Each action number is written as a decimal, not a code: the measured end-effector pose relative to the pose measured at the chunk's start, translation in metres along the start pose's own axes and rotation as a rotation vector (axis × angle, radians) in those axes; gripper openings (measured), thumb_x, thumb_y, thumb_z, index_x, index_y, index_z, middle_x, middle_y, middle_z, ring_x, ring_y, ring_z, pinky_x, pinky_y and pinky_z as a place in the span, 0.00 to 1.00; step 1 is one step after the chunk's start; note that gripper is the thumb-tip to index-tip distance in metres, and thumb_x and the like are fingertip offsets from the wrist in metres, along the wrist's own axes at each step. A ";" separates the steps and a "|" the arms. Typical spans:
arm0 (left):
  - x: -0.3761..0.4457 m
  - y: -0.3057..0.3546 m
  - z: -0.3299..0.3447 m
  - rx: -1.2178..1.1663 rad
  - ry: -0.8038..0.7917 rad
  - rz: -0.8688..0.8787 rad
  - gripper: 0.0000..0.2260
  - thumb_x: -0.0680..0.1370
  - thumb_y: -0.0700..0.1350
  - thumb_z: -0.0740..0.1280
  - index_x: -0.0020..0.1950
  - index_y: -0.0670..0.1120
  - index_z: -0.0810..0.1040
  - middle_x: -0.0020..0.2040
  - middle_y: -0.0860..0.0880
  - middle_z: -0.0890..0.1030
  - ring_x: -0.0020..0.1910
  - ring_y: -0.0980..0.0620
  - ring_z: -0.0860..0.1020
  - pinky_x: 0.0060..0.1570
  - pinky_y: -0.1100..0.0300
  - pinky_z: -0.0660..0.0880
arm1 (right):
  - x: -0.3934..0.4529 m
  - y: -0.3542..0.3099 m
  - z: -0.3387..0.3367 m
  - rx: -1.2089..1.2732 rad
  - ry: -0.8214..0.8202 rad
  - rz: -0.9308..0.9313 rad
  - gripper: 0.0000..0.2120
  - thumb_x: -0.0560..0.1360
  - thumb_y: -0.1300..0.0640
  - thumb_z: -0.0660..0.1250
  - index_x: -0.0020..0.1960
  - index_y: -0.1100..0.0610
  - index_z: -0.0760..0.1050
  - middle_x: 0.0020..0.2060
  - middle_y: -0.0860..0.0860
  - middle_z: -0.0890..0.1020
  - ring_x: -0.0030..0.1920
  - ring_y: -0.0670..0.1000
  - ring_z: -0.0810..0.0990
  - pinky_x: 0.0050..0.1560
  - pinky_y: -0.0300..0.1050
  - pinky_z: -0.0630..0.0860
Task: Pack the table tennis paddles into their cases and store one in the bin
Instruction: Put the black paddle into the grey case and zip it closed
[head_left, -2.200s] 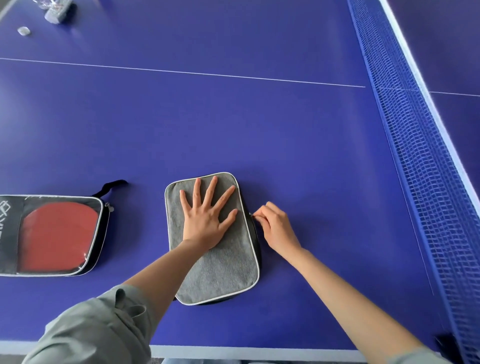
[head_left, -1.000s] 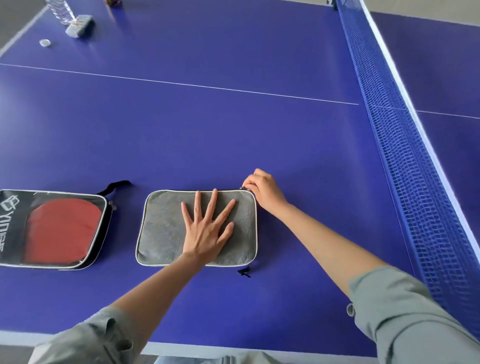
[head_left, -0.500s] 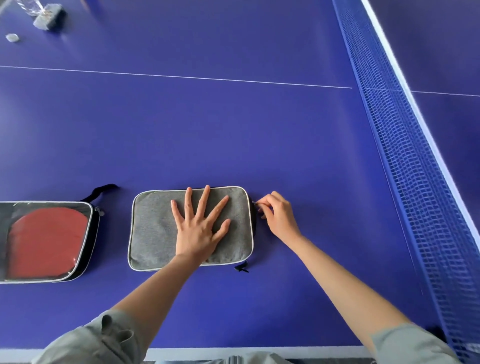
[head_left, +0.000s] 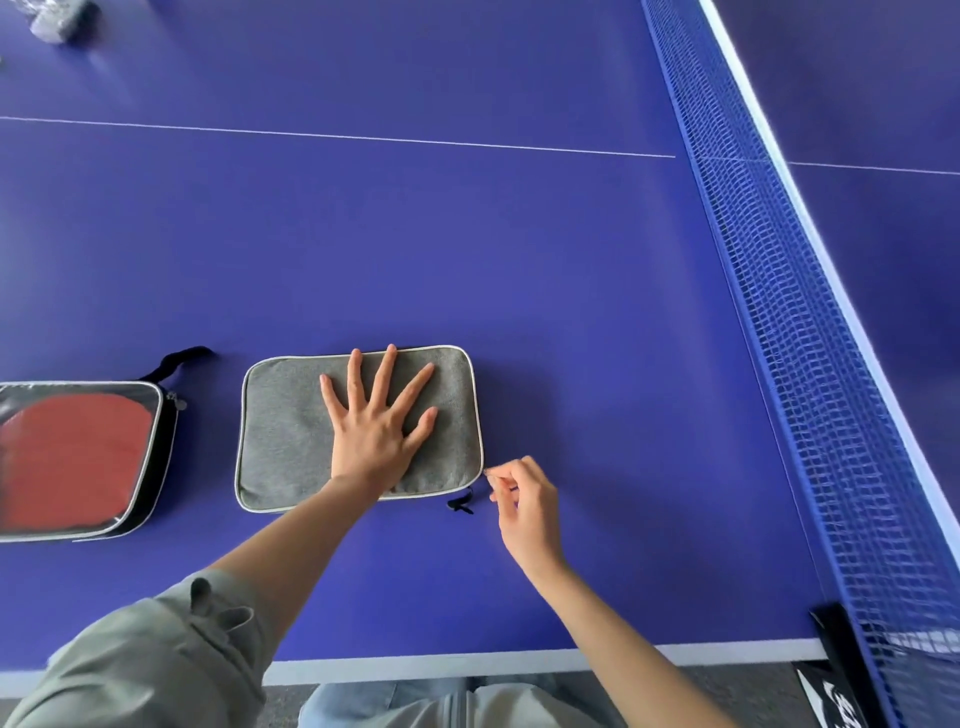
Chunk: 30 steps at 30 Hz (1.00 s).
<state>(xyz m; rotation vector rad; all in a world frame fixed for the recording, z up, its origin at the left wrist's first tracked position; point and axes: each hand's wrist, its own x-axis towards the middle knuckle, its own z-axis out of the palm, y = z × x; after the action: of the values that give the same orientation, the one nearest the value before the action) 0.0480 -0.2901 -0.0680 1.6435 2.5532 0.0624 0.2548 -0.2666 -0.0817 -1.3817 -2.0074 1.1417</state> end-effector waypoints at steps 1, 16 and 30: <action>0.000 0.000 -0.001 -0.008 -0.017 -0.006 0.25 0.76 0.65 0.44 0.74 0.65 0.53 0.78 0.50 0.56 0.76 0.38 0.50 0.70 0.31 0.47 | 0.000 -0.005 0.002 0.024 0.008 0.037 0.06 0.77 0.66 0.63 0.43 0.62 0.78 0.40 0.56 0.77 0.35 0.51 0.81 0.37 0.45 0.77; -0.100 -0.032 -0.043 -1.155 0.170 -1.433 0.24 0.75 0.48 0.69 0.67 0.41 0.68 0.66 0.38 0.69 0.63 0.38 0.69 0.62 0.46 0.68 | -0.012 -0.106 0.054 0.996 0.094 1.102 0.15 0.72 0.50 0.72 0.47 0.58 0.72 0.49 0.53 0.76 0.56 0.53 0.77 0.56 0.46 0.75; -0.052 -0.037 -0.077 -1.942 -0.112 -1.549 0.25 0.78 0.53 0.64 0.71 0.42 0.64 0.73 0.44 0.65 0.72 0.44 0.65 0.67 0.52 0.65 | 0.020 -0.141 0.066 0.919 0.174 1.244 0.28 0.66 0.40 0.74 0.56 0.58 0.72 0.59 0.53 0.78 0.59 0.55 0.77 0.55 0.46 0.74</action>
<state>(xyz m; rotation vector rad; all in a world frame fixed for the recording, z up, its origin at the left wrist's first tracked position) 0.0269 -0.3510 0.0082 -0.8818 1.4038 1.4093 0.1211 -0.2957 -0.0042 -1.9773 -0.1348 1.9152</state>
